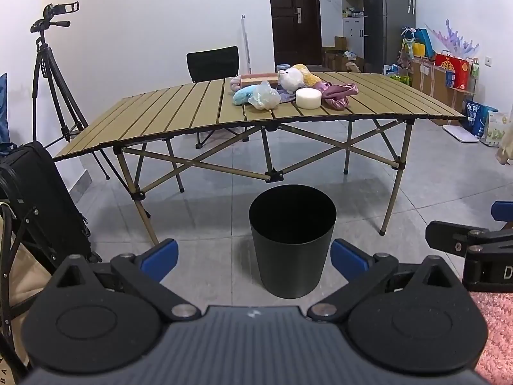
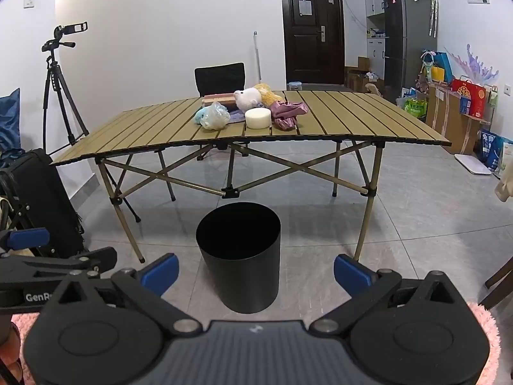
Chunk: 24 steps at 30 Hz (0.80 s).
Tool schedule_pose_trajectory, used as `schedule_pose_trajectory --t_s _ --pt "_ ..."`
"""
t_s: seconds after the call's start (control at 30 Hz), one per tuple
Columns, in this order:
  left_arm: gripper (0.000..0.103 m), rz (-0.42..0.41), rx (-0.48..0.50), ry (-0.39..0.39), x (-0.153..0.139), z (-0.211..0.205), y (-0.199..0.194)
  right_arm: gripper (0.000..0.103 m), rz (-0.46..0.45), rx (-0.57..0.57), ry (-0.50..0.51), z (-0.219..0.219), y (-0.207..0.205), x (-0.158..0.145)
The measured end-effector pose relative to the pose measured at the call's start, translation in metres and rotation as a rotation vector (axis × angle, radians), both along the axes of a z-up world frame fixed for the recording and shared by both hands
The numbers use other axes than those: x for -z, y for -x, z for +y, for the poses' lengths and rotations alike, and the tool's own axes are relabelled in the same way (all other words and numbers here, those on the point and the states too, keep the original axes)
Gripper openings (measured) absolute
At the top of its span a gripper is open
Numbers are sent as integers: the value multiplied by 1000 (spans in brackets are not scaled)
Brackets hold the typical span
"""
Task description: Collect trash
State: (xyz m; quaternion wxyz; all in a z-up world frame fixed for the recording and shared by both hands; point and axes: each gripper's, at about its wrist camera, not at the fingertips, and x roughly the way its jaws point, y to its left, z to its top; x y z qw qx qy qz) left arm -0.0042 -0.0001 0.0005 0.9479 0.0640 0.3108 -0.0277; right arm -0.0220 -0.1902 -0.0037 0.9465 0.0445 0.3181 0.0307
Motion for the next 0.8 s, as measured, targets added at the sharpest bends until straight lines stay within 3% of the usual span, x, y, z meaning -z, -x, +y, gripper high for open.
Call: schedule_pose_trajectory --t_s 0.8 --pt "103 -3 1 3 -4 0 0 103 -4 0 0 0 2 -1"
